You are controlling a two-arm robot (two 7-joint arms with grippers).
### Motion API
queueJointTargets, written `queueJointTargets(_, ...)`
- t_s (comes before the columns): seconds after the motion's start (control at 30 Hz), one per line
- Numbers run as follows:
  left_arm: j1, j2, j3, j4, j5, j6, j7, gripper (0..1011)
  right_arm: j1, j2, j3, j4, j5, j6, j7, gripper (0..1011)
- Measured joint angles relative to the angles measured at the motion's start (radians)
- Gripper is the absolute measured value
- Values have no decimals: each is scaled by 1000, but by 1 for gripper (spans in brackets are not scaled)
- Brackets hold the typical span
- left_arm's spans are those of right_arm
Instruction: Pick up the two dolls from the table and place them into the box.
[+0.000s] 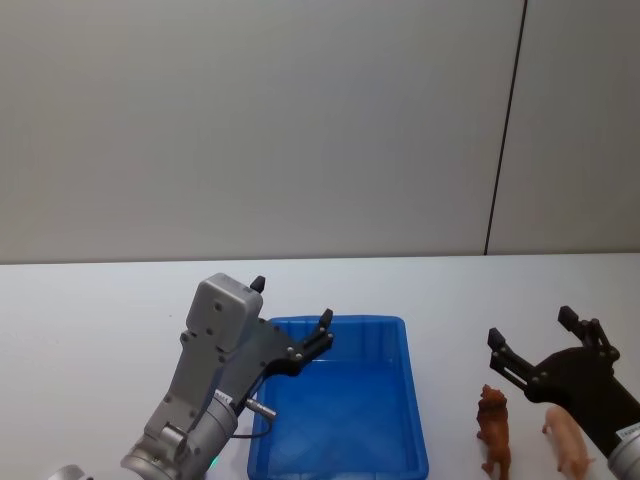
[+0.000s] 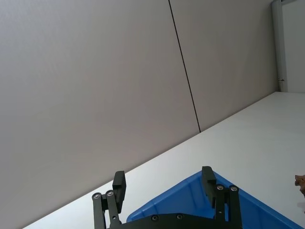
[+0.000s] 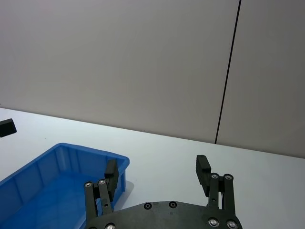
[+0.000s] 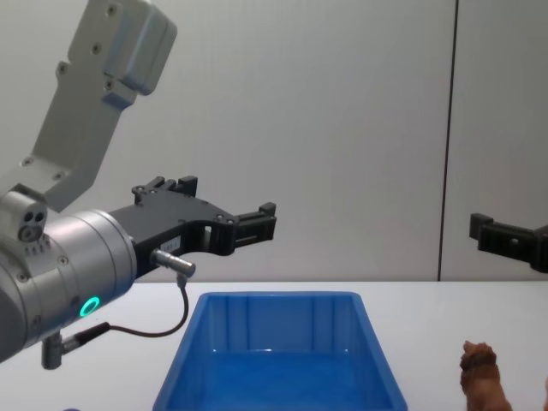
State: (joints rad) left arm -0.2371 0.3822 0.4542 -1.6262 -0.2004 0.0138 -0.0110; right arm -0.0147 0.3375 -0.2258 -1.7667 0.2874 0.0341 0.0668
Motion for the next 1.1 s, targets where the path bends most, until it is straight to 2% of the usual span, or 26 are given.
queueJointTargets(0.77, 0, 0, 0, 0, 0, 0, 0, 1002, 0, 1, 1, 0, 1, 0, 0, 1001)
queueJointTargets(1.1, 0, 0, 0, 0, 0, 0, 0, 1002, -15, 36, 30, 0, 50, 30, 18, 1001)
